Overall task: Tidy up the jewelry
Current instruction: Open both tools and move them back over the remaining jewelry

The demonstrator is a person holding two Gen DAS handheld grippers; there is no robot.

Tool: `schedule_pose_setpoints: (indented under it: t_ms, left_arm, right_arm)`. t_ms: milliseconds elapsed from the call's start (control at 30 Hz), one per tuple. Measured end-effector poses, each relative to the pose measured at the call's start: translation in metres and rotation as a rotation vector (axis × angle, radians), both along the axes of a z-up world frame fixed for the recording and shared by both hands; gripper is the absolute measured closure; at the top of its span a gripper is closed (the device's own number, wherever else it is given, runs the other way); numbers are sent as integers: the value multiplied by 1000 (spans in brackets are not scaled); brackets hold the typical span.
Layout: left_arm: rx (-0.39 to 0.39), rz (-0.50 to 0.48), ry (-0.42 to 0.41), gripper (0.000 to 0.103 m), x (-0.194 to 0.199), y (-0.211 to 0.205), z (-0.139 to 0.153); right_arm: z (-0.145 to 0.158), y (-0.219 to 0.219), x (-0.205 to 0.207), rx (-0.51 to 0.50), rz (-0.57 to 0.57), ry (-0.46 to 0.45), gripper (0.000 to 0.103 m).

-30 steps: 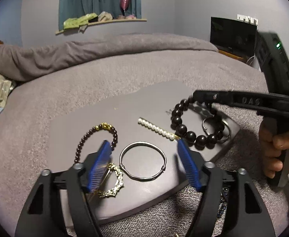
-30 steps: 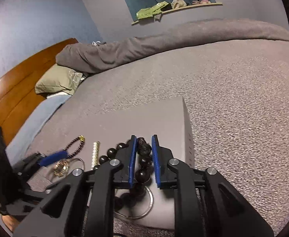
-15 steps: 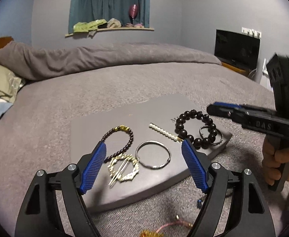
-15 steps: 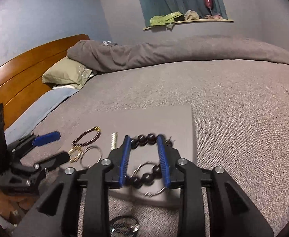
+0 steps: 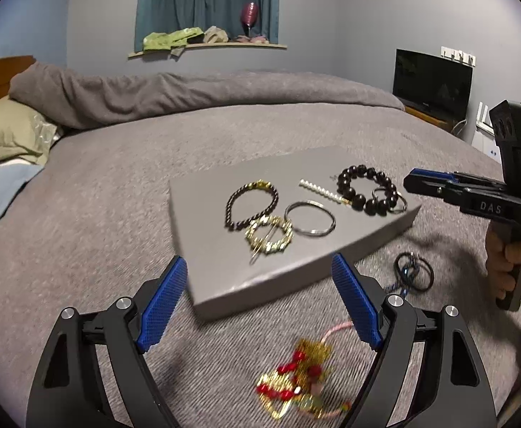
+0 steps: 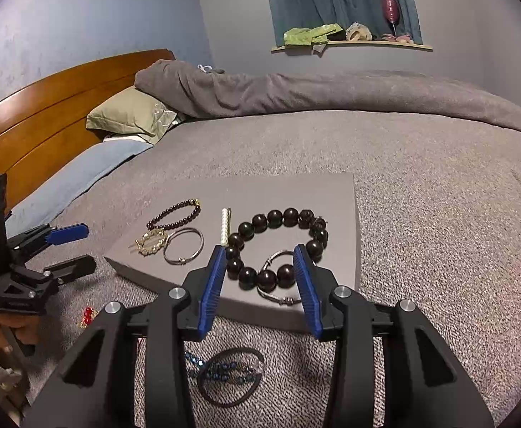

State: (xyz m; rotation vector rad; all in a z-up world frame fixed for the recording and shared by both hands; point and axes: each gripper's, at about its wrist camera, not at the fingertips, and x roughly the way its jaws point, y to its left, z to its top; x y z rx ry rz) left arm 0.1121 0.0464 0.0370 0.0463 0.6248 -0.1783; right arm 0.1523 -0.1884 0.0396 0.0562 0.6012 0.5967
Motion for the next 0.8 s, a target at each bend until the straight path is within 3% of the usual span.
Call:
schedule_pose_setpoints:
  t_ms: [267,400,500,533,600,800]
  left_arm:
    - [-25,-16,60,20,-14,12,-17]
    - [-40,-66,110,35,-22,11,-27]
    - [-52,-86,137,38,-27,12,-33]
    - [-54,-92,147,38,-28,12,-35]
    - [-56,-104,167,38,-29,11,-40]
    - [-57,-139,216,38,-31,7,-49]
  right_arm:
    - [-11,2,-13,-28,13,25,62]
    - [-20,6,-20,-64,21,40,62]
    - [-27,7,-24,-85,28,55,62]
    - [-29,7,-25,-92,30,61,61]
    - [-33,7,-28,-106,38,70,49]
    - [-47,13,-45,-170,75,86,48]
